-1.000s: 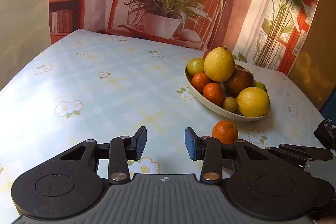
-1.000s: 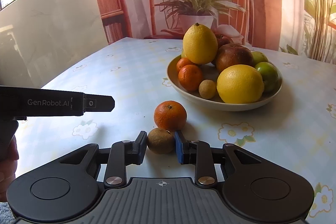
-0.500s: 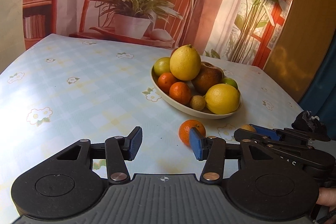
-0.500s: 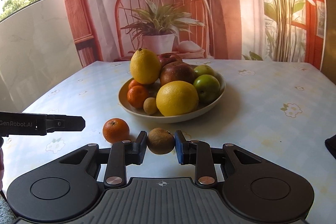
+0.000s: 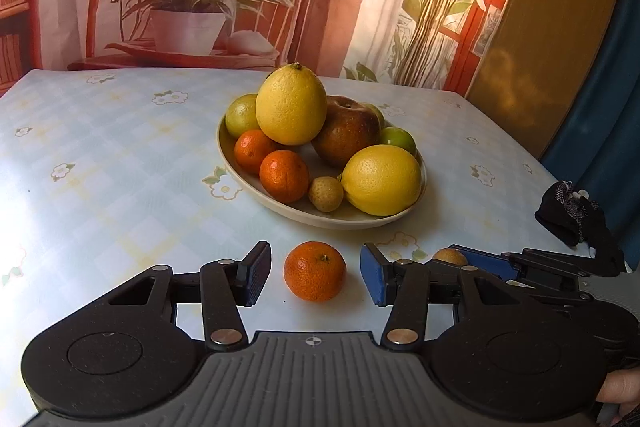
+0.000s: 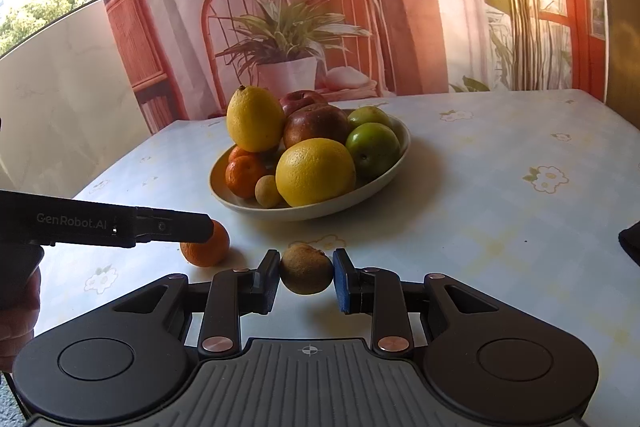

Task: Organize fruits
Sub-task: 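Grasp the brown kiwi with the right tool while the left tool grasps the mandarin, then carry the kiwi and mandarin onto the cream plate with both tools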

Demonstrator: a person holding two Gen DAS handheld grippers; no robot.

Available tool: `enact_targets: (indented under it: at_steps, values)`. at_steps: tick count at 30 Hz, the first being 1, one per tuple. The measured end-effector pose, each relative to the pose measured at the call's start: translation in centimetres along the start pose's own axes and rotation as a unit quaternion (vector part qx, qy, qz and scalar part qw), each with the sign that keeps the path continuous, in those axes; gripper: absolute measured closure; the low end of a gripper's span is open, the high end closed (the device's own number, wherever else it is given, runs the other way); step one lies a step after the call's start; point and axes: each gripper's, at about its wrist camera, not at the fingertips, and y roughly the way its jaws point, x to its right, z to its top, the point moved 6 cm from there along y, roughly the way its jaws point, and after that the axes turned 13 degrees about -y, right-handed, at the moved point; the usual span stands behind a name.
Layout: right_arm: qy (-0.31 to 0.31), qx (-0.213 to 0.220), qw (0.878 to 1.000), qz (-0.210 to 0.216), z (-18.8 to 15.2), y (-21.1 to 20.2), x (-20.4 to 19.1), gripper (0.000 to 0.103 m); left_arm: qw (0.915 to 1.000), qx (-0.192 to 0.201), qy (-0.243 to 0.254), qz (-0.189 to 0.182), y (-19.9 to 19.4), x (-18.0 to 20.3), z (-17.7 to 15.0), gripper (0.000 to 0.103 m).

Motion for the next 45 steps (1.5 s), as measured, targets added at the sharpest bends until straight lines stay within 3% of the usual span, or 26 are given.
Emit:
enact_targets:
  at_steps: [9,12,15,20,29,38,45]
  values:
    - [0.005,-0.002,1.0,0.002,0.0,0.1,0.3,0.077,0.9998,-0.019,-0.007,0.005,1.6,-0.3,-0.7,0.053]
    - [0.004,-0.003,1.0,0.003,0.0,0.1,0.2,0.077,0.9998,-0.02,-0.003,0.0,1.7,-0.2,-0.8,0.064]
    - [0.007,-0.003,1.0,0.005,0.0,0.2,0.3,0.077,0.9998,-0.02,0.004,-0.001,1.4,0.0,-1.1,0.064]
    - [0.007,-0.001,1.0,0.005,0.0,0.1,0.3,0.077,0.9998,-0.009,-0.01,-0.012,-0.1,0.1,-1.6,0.065]
    - [0.027,0.007,1.0,0.008,0.7,-0.7,0.7,0.077,0.9988,0.039,0.022,-0.02,-3.6,1.6,0.4,0.065]
    - [-0.001,0.053,0.999,0.005,7.3,-2.7,2.0,0.077,0.9935,0.089,0.07,-0.014,-4.7,3.9,5.0,0.064]
    - [-0.048,0.057,0.997,-0.003,11.7,-1.0,3.4,0.077,0.9965,0.069,0.047,-0.003,-1.4,4.4,6.0,0.064]
